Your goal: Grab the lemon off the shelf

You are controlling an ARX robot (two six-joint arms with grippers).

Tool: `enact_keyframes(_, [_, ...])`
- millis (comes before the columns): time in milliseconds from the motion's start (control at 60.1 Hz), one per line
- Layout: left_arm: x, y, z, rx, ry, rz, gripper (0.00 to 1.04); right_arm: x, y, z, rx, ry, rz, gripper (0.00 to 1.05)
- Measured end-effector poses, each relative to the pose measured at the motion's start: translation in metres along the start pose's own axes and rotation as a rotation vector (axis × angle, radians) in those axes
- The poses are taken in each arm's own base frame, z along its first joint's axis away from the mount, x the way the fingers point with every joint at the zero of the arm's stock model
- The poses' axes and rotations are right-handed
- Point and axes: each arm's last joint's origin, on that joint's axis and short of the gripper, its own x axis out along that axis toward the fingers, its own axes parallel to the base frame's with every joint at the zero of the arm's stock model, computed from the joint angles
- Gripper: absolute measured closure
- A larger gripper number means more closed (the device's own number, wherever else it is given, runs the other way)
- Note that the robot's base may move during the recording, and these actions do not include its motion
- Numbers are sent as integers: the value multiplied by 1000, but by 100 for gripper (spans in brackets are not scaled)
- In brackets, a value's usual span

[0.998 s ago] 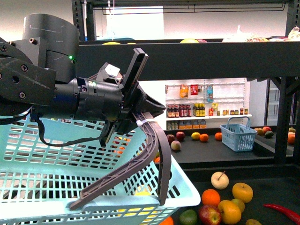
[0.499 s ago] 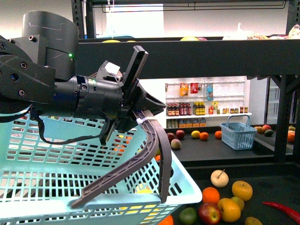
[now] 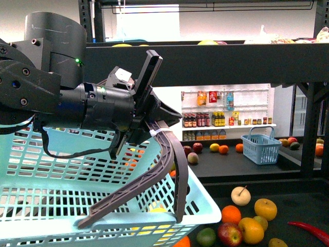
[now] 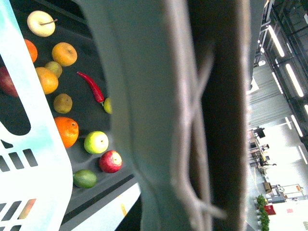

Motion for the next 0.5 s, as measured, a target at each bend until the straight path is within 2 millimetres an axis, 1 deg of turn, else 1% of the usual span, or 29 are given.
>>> enact_keyframes(33, [0,0,0,0,0,0,99,0,0,0,0,0,0,8])
enact_keyframes(266, [0,0,0,-1,-3,2,99,0,0,0,0,0,0,7])
enact_keyframes(299, [0,0,1,-8,-39,19,99,0,0,0,0,0,0,7])
enact_keyframes(316, [1,-1,3,-17,-88,37,99,0,0,0,0,0,0,7])
enact_keyframes(399, [-1,-1,10,-59,-221,86,99,0,0,0,0,0,0,7])
enact_keyframes(499, [-13,12,29,-93,-412,96,99,0,0,0,0,0,0,7])
